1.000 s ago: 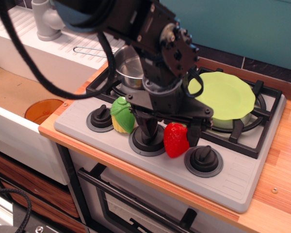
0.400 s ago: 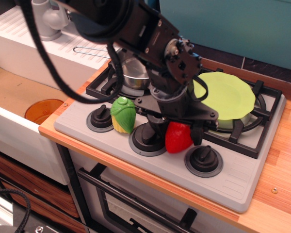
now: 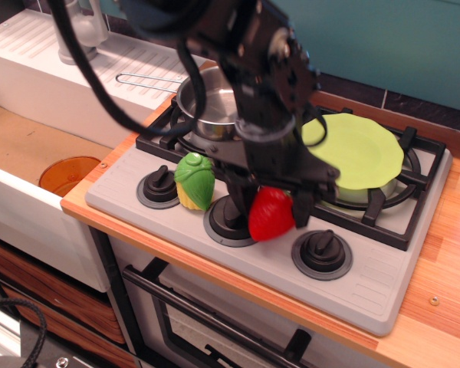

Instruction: Put strawberry on plate and corncob in pot or pan on stove

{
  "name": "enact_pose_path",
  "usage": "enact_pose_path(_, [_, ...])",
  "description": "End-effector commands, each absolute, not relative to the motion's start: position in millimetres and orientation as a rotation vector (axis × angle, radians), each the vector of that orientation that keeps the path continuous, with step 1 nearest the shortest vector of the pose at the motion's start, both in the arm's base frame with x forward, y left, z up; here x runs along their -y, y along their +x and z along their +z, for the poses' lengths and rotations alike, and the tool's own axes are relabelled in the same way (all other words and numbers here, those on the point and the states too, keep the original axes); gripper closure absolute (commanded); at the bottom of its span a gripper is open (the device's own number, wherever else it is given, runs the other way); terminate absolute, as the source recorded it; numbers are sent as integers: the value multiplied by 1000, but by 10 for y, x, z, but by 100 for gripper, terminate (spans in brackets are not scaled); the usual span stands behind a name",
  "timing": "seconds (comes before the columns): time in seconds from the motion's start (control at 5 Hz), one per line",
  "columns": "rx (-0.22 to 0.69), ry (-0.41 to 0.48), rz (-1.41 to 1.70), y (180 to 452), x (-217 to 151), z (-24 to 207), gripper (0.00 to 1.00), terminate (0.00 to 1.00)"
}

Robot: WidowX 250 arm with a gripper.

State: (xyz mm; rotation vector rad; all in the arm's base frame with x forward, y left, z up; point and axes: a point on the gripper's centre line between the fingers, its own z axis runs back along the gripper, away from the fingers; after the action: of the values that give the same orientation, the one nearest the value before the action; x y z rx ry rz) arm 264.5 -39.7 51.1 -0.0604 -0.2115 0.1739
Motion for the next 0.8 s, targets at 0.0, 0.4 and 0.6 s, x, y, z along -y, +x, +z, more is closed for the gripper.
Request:
enact_pose_path(0.0, [144,-49,273,2814,592,1261,100,0])
enact_pose_path(0.4, [178,-61,283,3279,679,1033,100,0])
enact_pose_path(0.6, [199,-62,289,3509,713,971,100,0])
